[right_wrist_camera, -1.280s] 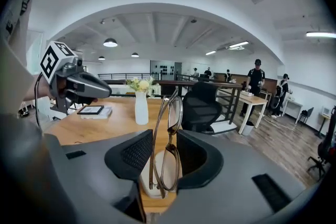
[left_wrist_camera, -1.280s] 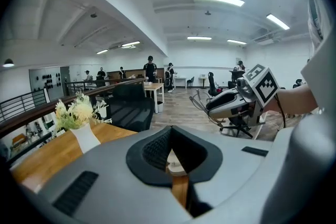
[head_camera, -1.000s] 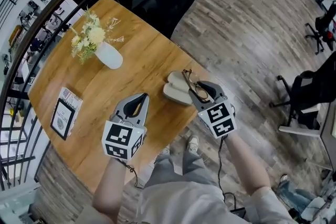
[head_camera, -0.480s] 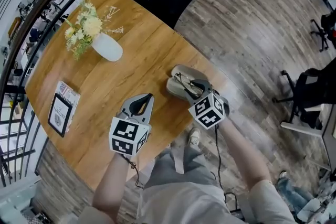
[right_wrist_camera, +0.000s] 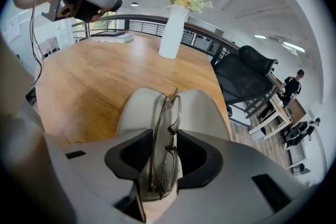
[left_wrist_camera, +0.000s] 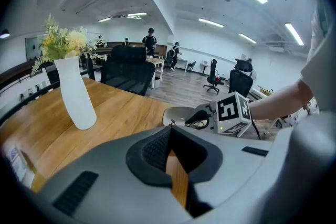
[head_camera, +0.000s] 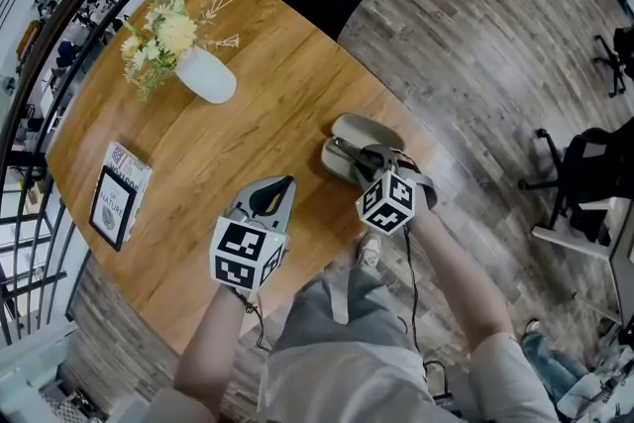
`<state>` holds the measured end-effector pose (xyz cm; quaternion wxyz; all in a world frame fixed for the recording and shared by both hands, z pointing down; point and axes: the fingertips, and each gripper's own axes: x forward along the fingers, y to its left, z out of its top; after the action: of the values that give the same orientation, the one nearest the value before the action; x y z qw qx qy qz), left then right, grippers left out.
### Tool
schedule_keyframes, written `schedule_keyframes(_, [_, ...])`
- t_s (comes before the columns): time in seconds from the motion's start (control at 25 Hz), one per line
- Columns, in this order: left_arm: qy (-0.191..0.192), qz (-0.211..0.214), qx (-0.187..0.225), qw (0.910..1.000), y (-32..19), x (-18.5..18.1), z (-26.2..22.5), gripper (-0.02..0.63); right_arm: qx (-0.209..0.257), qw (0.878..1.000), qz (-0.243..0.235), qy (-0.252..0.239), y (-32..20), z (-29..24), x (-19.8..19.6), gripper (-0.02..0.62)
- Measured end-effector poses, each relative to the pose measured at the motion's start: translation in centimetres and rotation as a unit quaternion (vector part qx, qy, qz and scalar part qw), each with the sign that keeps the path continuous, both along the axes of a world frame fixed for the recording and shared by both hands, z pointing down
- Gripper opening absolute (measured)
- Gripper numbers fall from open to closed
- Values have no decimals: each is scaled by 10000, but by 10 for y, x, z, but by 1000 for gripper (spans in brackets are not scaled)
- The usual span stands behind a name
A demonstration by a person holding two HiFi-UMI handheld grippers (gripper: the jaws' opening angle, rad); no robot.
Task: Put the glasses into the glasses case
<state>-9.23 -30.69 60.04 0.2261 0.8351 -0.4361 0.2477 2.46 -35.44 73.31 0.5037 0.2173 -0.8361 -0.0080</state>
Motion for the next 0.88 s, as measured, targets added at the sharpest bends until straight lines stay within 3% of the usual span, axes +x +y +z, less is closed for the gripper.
schedule_keyframes(0.16, [34, 46, -49, 10000, 4, 3, 4, 15, 316, 9984, -457, 143, 10, 3, -8, 173])
schedule_keyframes(0.36, [48, 84, -63, 9999, 8, 1, 6, 15, 363, 9946, -925, 311, 29, 7, -12, 179])
schedule_keyframes(0.88, [25, 150, -110, 9998, 27, -1, 11, 15, -275, 9973, -236, -632, 51, -15, -14, 181])
